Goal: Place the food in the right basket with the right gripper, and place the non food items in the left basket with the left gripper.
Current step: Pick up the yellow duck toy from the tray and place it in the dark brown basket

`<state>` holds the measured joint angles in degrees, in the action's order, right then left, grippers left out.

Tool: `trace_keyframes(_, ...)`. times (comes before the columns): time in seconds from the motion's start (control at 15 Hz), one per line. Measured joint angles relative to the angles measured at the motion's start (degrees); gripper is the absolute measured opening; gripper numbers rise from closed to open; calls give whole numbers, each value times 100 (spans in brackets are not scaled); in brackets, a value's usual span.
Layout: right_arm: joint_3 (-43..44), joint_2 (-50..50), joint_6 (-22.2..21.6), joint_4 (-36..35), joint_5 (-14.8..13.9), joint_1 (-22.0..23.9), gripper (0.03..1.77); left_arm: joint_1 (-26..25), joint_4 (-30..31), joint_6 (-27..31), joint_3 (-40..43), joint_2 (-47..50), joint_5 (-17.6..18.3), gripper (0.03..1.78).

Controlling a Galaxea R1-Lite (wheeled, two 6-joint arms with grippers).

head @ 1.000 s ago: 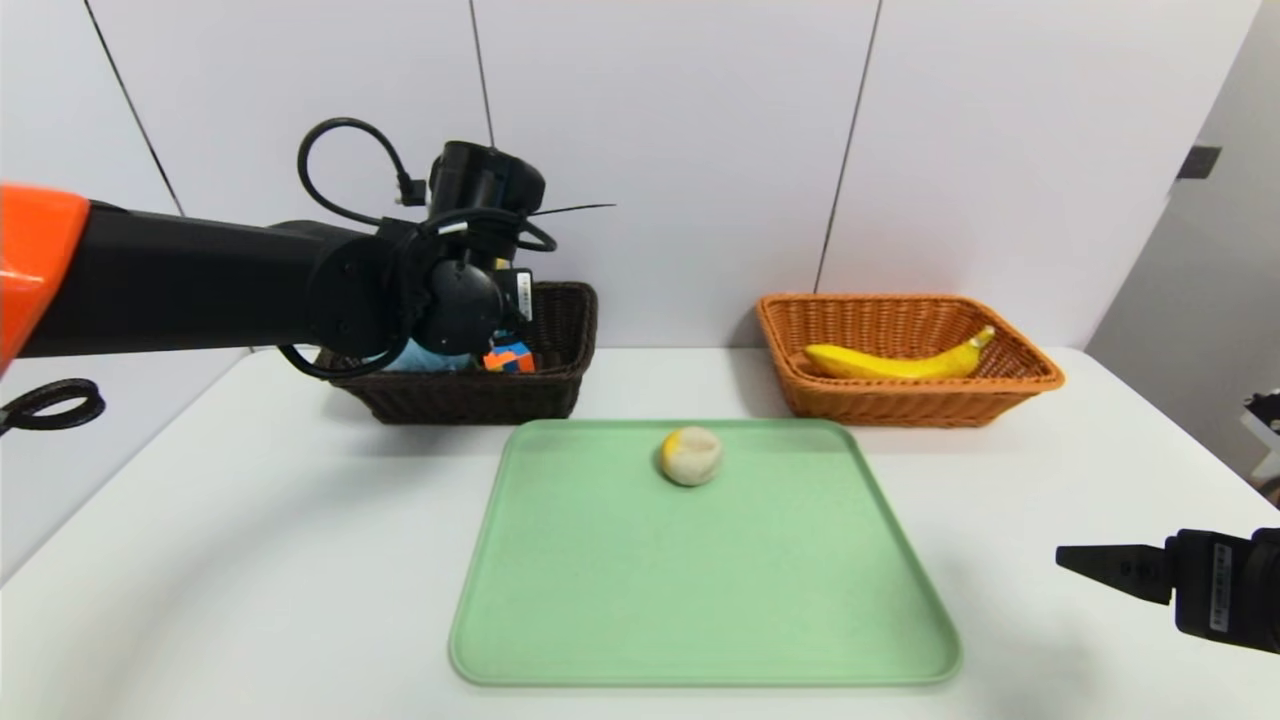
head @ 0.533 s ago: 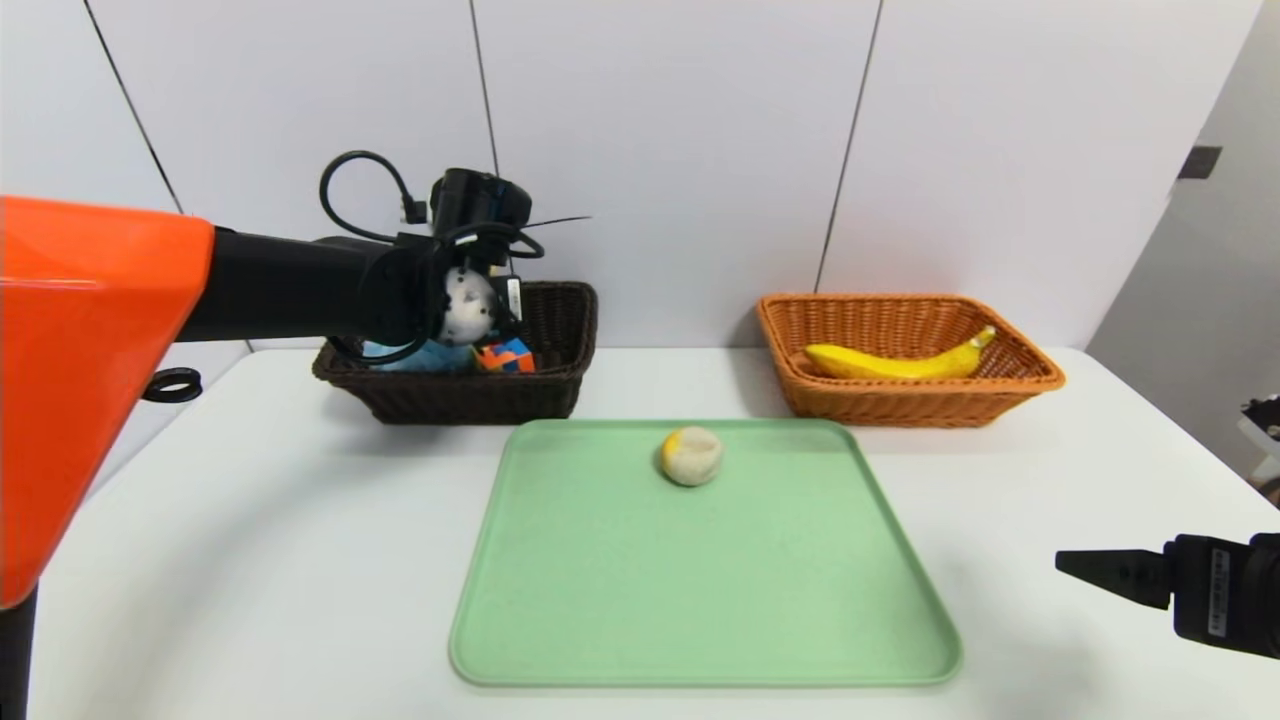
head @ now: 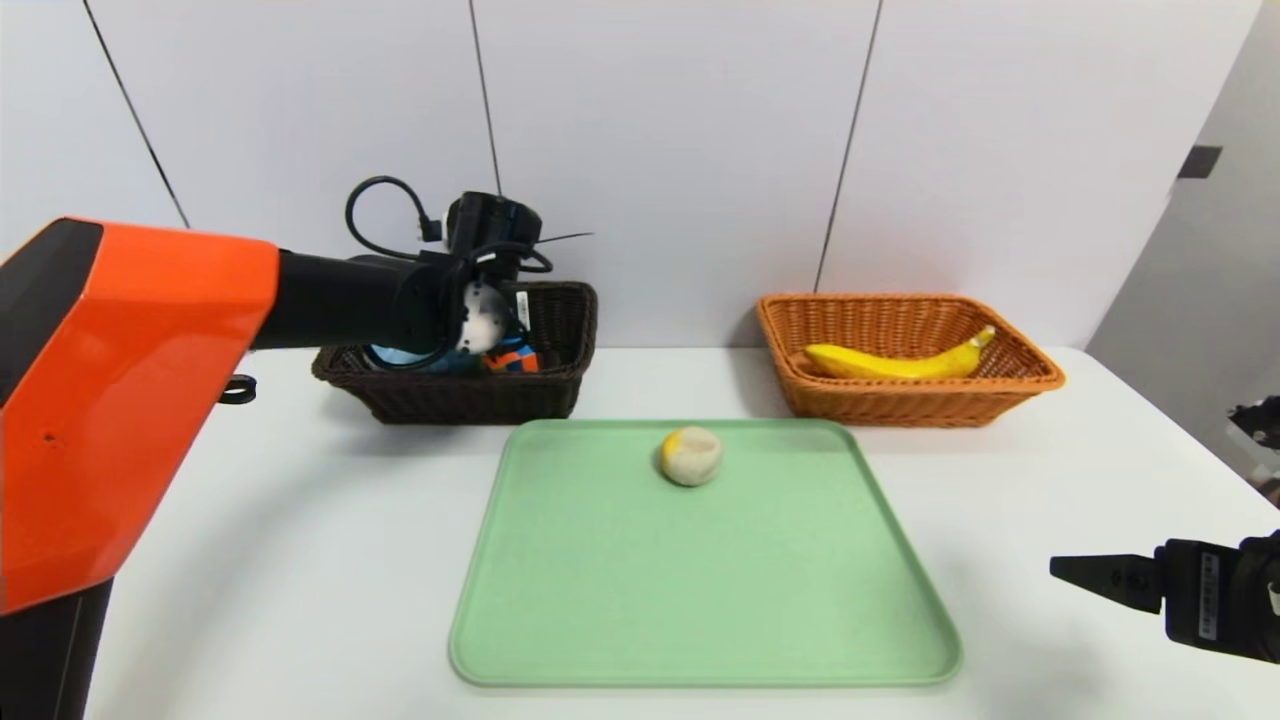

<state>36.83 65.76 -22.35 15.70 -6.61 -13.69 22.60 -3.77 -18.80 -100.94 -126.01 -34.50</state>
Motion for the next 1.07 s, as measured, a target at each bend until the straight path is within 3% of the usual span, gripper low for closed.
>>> trace_keyframes(0.47,7,102,5,-24,-4,0,169,-22,-4,1,-30,-56,-12,75)
trace_keyframes(0.87,10,113,7,-24,-11,0,170,-44,-30,11,-22,-28,-20,123)
trace_keyframes(1.07,22,100,5,-22,-13,0,170,-45,-66,23,-27,51,-34,138)
